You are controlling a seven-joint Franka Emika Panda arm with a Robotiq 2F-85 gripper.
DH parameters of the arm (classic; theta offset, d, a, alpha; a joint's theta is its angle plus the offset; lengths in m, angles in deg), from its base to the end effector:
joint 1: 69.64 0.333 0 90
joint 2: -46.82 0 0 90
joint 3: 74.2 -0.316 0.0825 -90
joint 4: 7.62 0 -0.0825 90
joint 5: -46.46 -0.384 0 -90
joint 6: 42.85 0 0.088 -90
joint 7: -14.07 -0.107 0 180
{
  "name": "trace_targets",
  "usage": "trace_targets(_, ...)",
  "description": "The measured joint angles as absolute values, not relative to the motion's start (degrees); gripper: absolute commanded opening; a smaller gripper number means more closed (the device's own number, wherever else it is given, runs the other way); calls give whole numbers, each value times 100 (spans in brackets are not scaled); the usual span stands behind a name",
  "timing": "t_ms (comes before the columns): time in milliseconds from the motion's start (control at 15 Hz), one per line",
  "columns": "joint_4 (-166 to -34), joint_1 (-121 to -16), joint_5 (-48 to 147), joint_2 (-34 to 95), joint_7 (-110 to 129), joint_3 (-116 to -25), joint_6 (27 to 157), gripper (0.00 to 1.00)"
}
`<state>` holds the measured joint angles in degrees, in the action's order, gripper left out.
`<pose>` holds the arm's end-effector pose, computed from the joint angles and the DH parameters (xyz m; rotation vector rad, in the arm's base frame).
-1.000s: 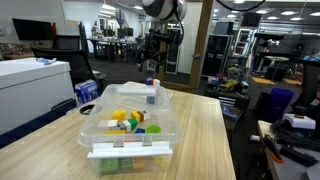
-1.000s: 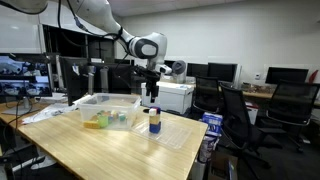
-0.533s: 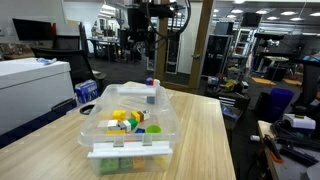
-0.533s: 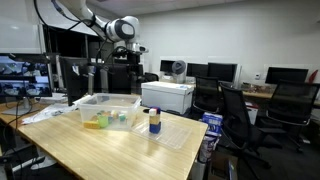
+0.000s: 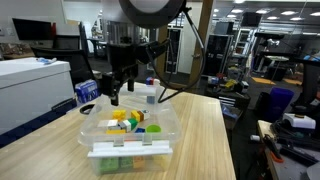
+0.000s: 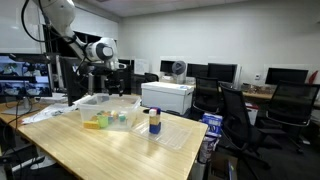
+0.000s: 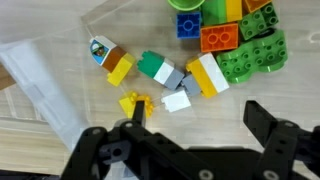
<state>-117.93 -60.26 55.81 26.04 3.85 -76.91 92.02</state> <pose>0.6147 0.1278 0.3083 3.0435 0.2140 0.1306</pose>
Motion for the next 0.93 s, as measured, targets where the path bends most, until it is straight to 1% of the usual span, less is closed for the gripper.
trace_targets(200,-12192,-6075,5337,2560,867,-7860,9622,100)
trace_targets(533,-12478,-6425,4595,2443,2211,-8152,9609,100)
trace_targets(933,-12720,-6808,4568,2391,3335,-8178,9523,100)
